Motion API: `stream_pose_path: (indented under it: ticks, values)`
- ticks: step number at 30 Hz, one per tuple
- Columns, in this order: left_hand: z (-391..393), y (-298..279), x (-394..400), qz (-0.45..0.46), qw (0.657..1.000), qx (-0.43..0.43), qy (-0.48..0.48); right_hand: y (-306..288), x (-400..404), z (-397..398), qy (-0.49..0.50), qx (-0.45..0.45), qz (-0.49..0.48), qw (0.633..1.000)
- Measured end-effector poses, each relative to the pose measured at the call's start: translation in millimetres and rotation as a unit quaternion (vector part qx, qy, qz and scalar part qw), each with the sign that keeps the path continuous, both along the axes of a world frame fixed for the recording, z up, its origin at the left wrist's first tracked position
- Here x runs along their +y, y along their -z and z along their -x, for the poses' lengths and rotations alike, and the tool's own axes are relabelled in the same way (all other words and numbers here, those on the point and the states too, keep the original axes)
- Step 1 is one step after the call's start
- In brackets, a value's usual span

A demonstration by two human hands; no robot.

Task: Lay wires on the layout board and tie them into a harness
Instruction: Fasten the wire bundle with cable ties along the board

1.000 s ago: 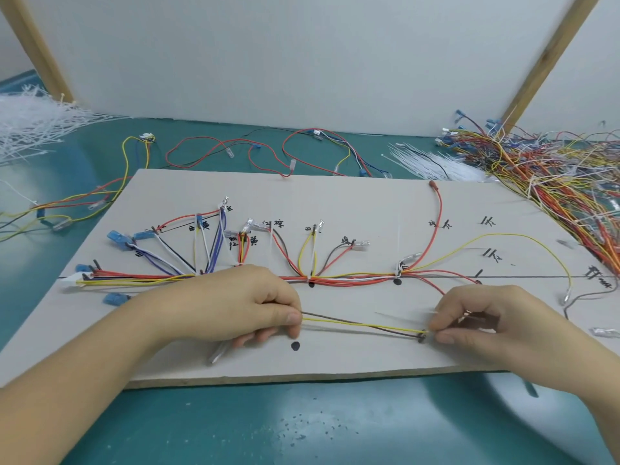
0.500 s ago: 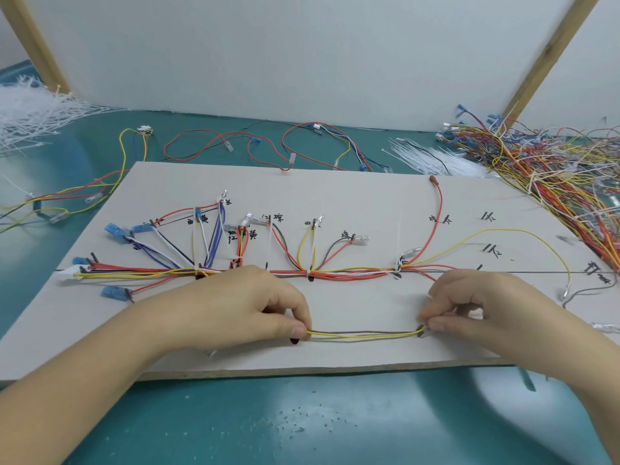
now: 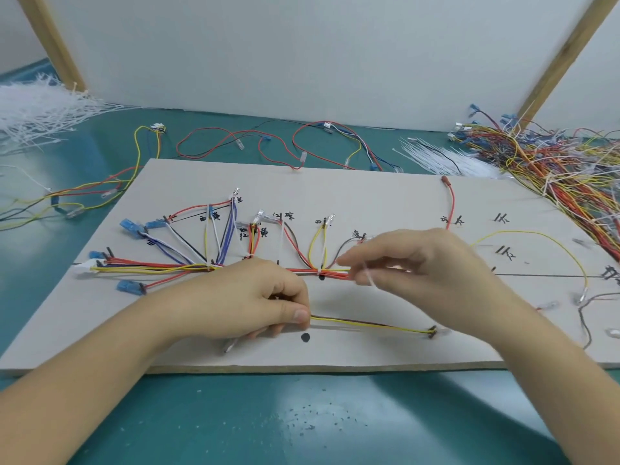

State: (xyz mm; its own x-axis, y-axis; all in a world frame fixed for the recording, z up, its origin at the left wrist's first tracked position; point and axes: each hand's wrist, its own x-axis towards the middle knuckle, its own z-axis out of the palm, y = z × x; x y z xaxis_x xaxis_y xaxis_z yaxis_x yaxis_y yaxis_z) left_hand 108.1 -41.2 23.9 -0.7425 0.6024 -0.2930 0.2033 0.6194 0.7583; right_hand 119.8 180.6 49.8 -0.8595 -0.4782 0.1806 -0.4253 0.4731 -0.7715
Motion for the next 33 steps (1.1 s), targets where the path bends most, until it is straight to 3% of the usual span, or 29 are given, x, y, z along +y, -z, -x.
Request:
stream_pose_path:
  ticks: [4,10,17,24,30,33]
  values:
    - [-1.5,1.8,0.0,-0.011,1.0,0.02,-0.014,18.9,-20.5,6.9,0.014,-0.034,0.047,0.998]
    - [-2.6,4.3,1.7,-0.035,0.995,0.086,-0.031,33.6,-19.6,3.7,0.03,-0.179,0.149,0.972]
    - [-5.7,11.1,3.3,-0.113,0.99,0.077,-0.024,34.0,-24.6,3.2,0.005,-0.27,0.17,0.948]
    - [-8.3,15.5,6.5,-0.092,0.986,0.138,0.006,35.4,-21.3,4.6,-0.018,-0.322,0.181,0.929]
    - [-9.0,16.4,5.5,-0.037,0.969,0.241,0.045,35.7,-21.0,5.9,-0.018,-0.33,0.171,0.928]
    - [-10.1,18.7,7.6,-0.063,0.962,0.262,0.033,35.6,-21.6,5.2,-0.019,-0.329,0.178,0.927]
